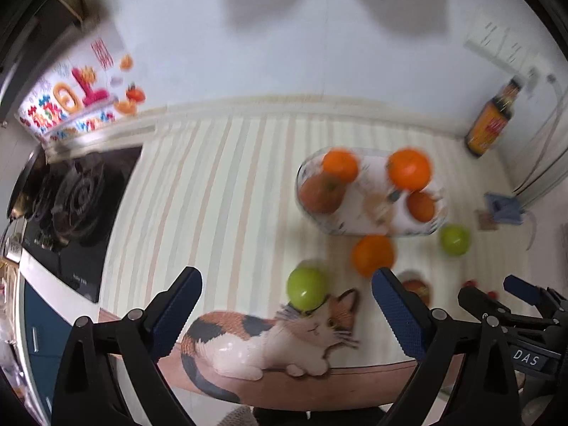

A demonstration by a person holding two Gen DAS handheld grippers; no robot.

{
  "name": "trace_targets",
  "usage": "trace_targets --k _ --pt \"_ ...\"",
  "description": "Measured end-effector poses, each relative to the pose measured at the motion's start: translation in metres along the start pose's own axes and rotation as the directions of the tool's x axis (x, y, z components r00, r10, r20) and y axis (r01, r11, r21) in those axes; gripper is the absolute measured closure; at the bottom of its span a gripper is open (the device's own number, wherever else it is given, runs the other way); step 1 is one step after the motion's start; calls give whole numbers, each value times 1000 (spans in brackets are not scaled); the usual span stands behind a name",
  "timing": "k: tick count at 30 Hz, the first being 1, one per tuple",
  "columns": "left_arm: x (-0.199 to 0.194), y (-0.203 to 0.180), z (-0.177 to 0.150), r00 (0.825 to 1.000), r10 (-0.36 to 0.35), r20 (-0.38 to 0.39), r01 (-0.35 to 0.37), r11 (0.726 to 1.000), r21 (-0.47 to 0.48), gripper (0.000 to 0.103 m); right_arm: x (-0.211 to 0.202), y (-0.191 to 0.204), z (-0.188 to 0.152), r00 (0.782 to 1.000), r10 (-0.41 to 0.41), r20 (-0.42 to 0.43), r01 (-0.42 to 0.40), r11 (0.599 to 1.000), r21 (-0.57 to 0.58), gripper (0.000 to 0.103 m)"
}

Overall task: Organize fruits
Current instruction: 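Lift both tools away from the plate, then grasp the green apple with the left tool while the right tool grasps the red apple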

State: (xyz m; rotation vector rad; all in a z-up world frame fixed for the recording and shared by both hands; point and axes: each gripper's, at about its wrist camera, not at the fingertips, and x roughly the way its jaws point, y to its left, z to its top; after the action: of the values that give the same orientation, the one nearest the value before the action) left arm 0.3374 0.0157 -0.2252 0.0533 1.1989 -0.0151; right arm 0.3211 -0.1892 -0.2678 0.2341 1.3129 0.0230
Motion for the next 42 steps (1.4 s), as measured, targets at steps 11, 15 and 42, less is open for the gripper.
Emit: trace_targets --k 11,15,42 --pt "135 -6 -15 946 9 -325 -1 1000 25 5 116 -15 -11 979 31 -202 -19 998 62 3" --pt "162 -16 -18 923 -2 -385 24 998 51 5 128 -18 -9 974 21 -226 -8 998 59 3" --pt "163 -27 -86 900 -124 -418 128 992 -19 50 151 -18 -37 952 40 -302 -36 999 19 32"
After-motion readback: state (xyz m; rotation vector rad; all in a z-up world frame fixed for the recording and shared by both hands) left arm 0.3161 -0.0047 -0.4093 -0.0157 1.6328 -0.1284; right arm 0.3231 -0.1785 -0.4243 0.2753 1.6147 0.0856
